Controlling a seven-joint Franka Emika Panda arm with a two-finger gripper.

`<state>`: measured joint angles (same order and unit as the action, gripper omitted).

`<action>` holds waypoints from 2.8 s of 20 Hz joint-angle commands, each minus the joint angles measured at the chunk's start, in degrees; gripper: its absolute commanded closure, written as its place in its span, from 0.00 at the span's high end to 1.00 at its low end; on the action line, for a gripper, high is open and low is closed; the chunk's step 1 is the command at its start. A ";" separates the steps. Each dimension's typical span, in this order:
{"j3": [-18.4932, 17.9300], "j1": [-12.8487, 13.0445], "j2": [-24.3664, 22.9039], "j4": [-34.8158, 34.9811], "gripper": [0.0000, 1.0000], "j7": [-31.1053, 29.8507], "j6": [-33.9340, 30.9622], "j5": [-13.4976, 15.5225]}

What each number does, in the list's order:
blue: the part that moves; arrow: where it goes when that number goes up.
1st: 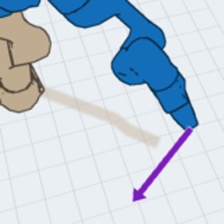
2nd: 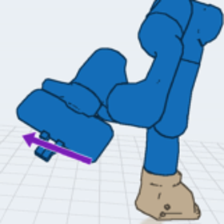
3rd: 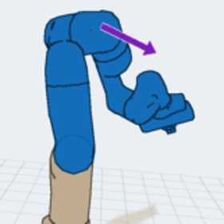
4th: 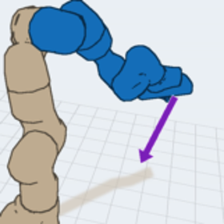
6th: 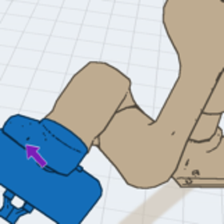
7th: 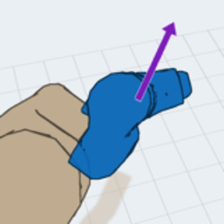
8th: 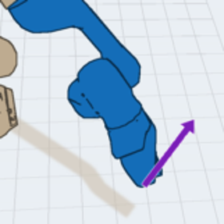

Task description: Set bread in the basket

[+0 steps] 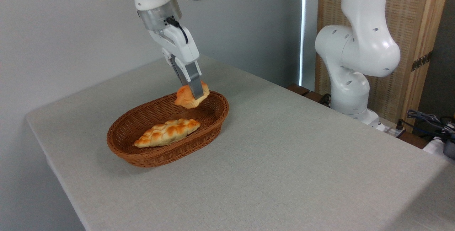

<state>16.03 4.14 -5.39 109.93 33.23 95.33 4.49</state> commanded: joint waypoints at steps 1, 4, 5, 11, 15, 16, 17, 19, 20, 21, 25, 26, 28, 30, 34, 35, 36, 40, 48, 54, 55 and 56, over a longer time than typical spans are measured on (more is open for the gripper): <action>1.28 0.08 -1.55 4.76 0.71 0.96 4.24 -0.19; 2.60 0.08 -0.94 5.21 0.86 0.52 5.83 -0.10; 2.69 0.08 -0.50 5.29 0.89 0.52 6.35 -0.10; 3.75 0.17 -0.05 5.65 1.00 0.52 7.41 0.16; 3.75 0.17 -0.05 5.65 1.00 0.52 7.33 0.43; 3.75 0.17 -0.05 5.65 1.00 0.61 7.33 0.34; 3.75 0.17 -0.05 5.65 1.00 0.61 7.33 0.34; 3.75 0.17 -0.05 5.65 1.00 0.78 7.15 0.08; 3.75 0.17 -0.05 5.65 1.00 0.78 7.15 0.08; 3.75 0.17 -0.14 5.56 1.00 0.78 7.15 0.08; 3.13 0.08 -0.23 4.68 1.00 0.96 7.15 0.16; 2.96 -0.09 -0.32 3.55 1.00 0.79 7.15 0.08; 0.69 -0.44 -0.23 0.56 1.00 0.61 6.71 0.17; -2.22 -0.44 -0.23 -2.95 1.00 0.61 5.66 0.60; -7.14 -0.44 3.19 -13.13 1.00 0.87 -0.92 -0.01; -8.28 -0.44 4.33 -15.86 1.00 0.87 -2.33 -0.10; -9.34 -0.44 5.21 -17.89 1.00 1.05 -3.13 -0.19; -11.81 -0.44 6.01 -19.75 1.00 6.83 -3.13 -0.10; -15.14 -0.71 7.24 -19.75 1.00 7.29 -1.73 -2.91; -16.20 -0.01 6.63 -19.58 1.00 6.67 -1.90 -3.52; -16.81 0.26 6.54 -19.58 1.00 6.76 -1.90 -4.22; -17.52 1.13 6.45 -19.58 1.00 6.67 -1.90 -4.75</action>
<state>0.90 3.29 1.39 91.00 39.40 93.90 1.51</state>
